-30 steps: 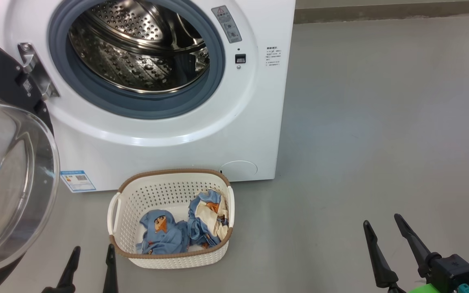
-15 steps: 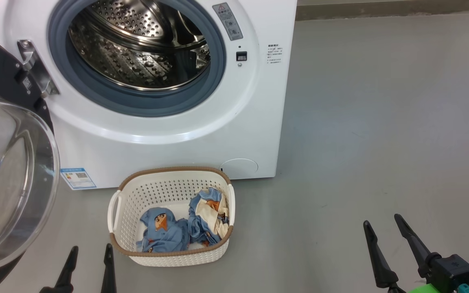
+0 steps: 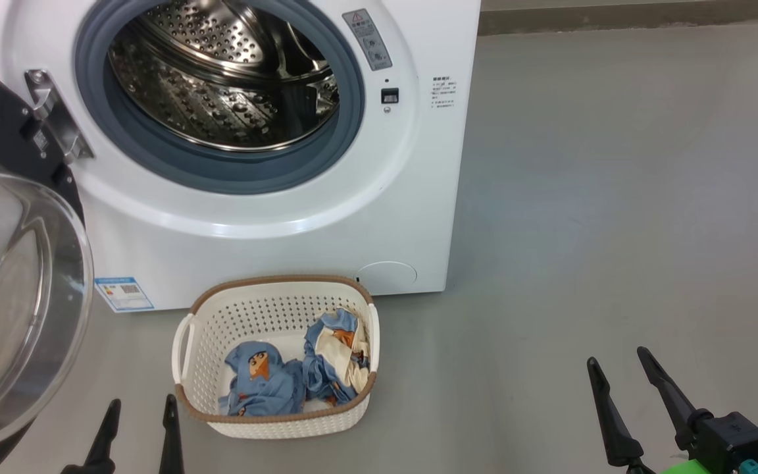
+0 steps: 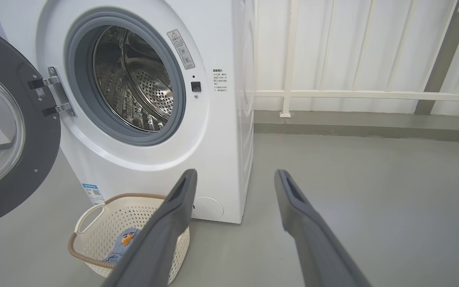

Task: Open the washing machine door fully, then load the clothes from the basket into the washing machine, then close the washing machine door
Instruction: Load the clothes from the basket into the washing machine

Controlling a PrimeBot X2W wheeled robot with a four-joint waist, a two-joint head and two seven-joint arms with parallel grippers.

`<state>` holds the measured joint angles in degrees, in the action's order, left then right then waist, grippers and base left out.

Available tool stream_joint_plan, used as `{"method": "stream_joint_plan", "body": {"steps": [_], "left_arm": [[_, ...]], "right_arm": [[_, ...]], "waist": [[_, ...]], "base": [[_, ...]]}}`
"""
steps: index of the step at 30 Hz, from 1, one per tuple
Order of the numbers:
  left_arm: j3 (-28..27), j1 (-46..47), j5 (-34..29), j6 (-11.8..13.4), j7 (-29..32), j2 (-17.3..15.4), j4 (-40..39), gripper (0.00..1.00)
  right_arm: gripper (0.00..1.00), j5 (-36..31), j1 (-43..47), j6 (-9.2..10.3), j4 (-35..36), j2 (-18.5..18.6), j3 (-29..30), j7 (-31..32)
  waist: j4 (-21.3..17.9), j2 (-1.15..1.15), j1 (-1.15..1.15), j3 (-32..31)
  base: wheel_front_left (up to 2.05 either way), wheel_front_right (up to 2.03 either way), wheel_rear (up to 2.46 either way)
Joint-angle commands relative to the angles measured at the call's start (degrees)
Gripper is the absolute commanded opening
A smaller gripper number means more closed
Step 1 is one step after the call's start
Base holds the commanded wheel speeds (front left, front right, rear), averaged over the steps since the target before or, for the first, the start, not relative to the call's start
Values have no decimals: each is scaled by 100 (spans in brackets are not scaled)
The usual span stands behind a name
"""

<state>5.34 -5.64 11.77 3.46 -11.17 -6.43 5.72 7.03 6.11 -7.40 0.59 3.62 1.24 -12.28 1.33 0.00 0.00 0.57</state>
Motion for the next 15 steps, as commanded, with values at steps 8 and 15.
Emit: {"method": "stream_joint_plan", "body": {"steps": [8,15], "left_arm": [[-134,245,37,63,-57,-104,-90,100],[-122,279,50,110,-104,-105,-69,100]], "right_arm": [[100,5,-142,-9,114,64,-117,-51],[100,7,-167,-9,109,66,-124,-44]], "waist": [[22,0,0,37],[34,0,0,62]], "base": [[164,-164,0],[121,-121,0]]}}
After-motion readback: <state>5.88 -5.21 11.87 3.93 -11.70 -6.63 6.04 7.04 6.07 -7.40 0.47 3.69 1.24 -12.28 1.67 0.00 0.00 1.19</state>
